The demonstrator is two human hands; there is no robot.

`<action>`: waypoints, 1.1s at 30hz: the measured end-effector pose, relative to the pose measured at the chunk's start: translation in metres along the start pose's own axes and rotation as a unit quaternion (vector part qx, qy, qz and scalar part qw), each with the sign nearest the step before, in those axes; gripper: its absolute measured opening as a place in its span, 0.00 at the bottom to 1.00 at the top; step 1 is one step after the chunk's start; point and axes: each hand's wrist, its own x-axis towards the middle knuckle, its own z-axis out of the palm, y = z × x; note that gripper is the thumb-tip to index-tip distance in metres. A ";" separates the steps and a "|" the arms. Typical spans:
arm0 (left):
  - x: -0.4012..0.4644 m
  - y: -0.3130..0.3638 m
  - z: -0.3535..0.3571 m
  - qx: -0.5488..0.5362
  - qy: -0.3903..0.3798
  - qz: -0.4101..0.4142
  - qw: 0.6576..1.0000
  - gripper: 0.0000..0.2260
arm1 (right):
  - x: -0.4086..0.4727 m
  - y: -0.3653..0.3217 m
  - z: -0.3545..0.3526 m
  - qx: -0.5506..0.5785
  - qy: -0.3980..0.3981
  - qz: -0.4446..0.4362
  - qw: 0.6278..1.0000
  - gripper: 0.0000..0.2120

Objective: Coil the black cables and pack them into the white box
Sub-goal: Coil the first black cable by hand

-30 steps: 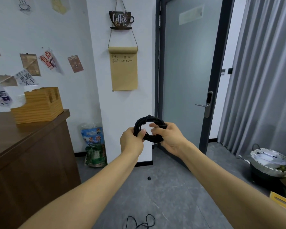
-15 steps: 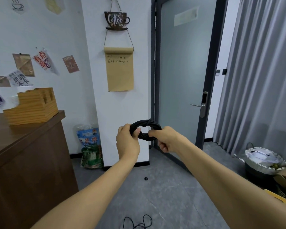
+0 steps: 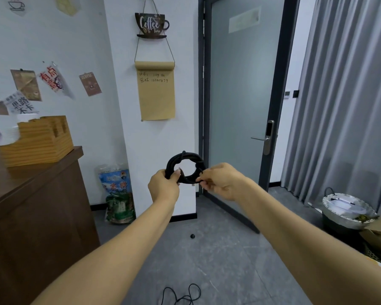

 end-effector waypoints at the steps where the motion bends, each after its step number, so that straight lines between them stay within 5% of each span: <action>1: 0.000 -0.001 0.000 -0.006 -0.003 -0.010 1.000 0.08 | -0.001 -0.003 -0.004 -0.018 -0.013 -0.002 1.000 0.09; 8: 0.006 0.007 0.005 -0.039 -0.012 -0.032 0.999 0.07 | -0.005 -0.013 -0.015 -0.183 -0.040 -0.045 0.981 0.09; 12: 0.006 0.011 0.008 -0.029 -0.023 -0.034 0.999 0.07 | -0.007 -0.017 -0.019 -0.386 0.021 -0.125 0.914 0.09; 16: 0.002 0.013 0.016 -0.072 -0.044 -0.092 0.992 0.08 | -0.005 -0.008 -0.011 -0.451 0.065 -0.157 0.876 0.05; 23: -0.006 0.012 0.026 -0.172 -0.049 -0.195 0.964 0.10 | 0.002 0.016 -0.005 -0.215 0.164 -0.137 0.953 0.13; 29: -0.012 0.020 0.029 -0.179 -0.070 -0.172 0.966 0.08 | 0.004 0.018 0.001 -0.075 0.212 -0.127 0.966 0.18; 33: -0.014 0.025 0.025 -0.198 -0.101 -0.168 0.960 0.08 | 0.007 0.015 -0.004 0.042 0.177 -0.095 0.979 0.14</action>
